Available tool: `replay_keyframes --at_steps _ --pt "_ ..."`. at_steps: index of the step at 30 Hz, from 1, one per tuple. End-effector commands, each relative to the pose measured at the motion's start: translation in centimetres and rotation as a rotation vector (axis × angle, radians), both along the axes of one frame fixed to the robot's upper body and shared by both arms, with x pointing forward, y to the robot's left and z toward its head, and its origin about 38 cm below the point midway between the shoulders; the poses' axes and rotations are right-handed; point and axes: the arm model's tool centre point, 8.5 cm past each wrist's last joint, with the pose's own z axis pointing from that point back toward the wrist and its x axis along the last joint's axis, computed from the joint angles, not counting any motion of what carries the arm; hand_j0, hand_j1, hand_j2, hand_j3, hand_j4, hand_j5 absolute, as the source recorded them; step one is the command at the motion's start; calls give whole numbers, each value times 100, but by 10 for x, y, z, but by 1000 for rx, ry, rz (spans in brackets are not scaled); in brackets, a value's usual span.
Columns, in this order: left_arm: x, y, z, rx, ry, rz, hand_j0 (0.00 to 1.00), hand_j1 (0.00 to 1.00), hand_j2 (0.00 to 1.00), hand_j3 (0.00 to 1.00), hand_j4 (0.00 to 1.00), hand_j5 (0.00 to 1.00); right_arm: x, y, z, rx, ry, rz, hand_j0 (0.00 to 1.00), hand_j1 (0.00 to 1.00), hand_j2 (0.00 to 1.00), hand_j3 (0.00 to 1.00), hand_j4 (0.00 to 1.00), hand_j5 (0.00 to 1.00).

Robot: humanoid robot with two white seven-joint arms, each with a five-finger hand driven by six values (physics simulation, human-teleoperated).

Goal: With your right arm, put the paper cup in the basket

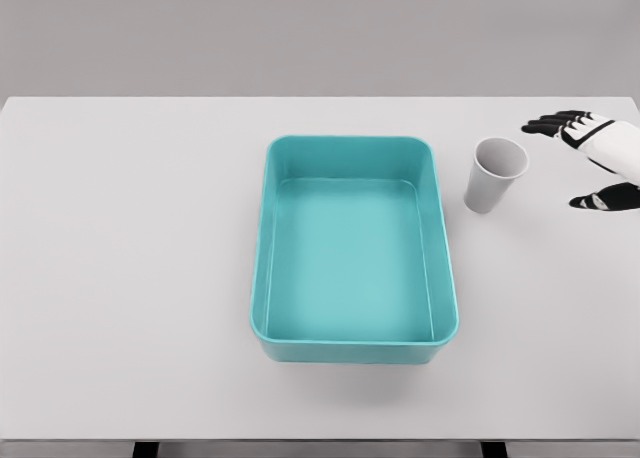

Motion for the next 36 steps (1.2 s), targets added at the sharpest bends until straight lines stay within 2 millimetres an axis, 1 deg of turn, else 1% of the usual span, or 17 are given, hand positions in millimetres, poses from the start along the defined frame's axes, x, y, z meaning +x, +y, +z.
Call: replay_keyframes --at_steps 1,3,4,5,6,7,9,11,13,15,17,19,24,29,31,35,36 --pt "0 0 0 0 0 1 100 100 100 100 100 100 1 -4 0 8 2 -12 100 100 100 100 100 100" --pt "0 0 0 0 0 0 100 100 100 100 100 100 4 -8 3 44 -12 -31 100 100 100 100 100 100" --pt "0 0 0 0 0 0 100 100 100 100 100 100 6 -11 0 75 -7 -46 100 100 100 100 100 100" --pt "0 0 0 -1 0 0 100 100 100 100 100 100 8 -20 -22 98 45 -87 100 100 100 100 100 100" --pt "0 0 0 0 0 1 100 100 100 100 100 100 10 -18 -39 111 84 -94 100 100 100 100 100 100" --pt "0 0 0 0 0 0 100 100 100 100 100 100 17 -21 -39 133 87 -108 100 100 100 100 100 100" --pt "0 0 0 0 0 0 100 100 100 100 100 100 31 -15 -47 236 119 -115 100 100 100 100 100 100" --pt "0 0 0 0 0 0 100 100 100 100 100 100 44 -8 -54 384 107 -149 100 100 100 100 100 100" --pt "0 0 0 0 0 0 100 100 100 100 100 100 52 -5 -59 434 104 -170 100 100 100 100 100 100" --pt "0 0 0 0 0 0 100 100 100 100 100 100 53 -1 -78 436 136 -191 100 100 100 100 100 100" --pt "0 0 0 0 0 1 100 100 100 100 100 100 52 2 -83 466 139 -200 100 100 100 100 100 100" --pt "1 0 0 0 -2 0 100 100 100 100 100 100 52 0 -83 462 140 -203 100 100 100 100 100 100" --pt "0 0 0 0 0 1 100 100 100 100 100 100 50 4 -89 465 155 -199 100 100 100 100 100 100" --pt "0 0 0 0 0 0 100 100 100 100 100 100 48 5 -94 559 187 -217 100 100 100 100 100 100" --pt "0 0 0 0 0 1 100 100 100 100 100 100 49 9 -98 617 201 -225 100 100 100 100 100 100" --pt "0 0 0 0 0 0 100 100 100 100 100 100 48 9 -105 628 219 -236 100 100 100 100 100 100" --pt "0 0 0 0 0 0 100 100 100 100 100 100 46 12 -109 643 228 -237 100 100 100 100 100 100"
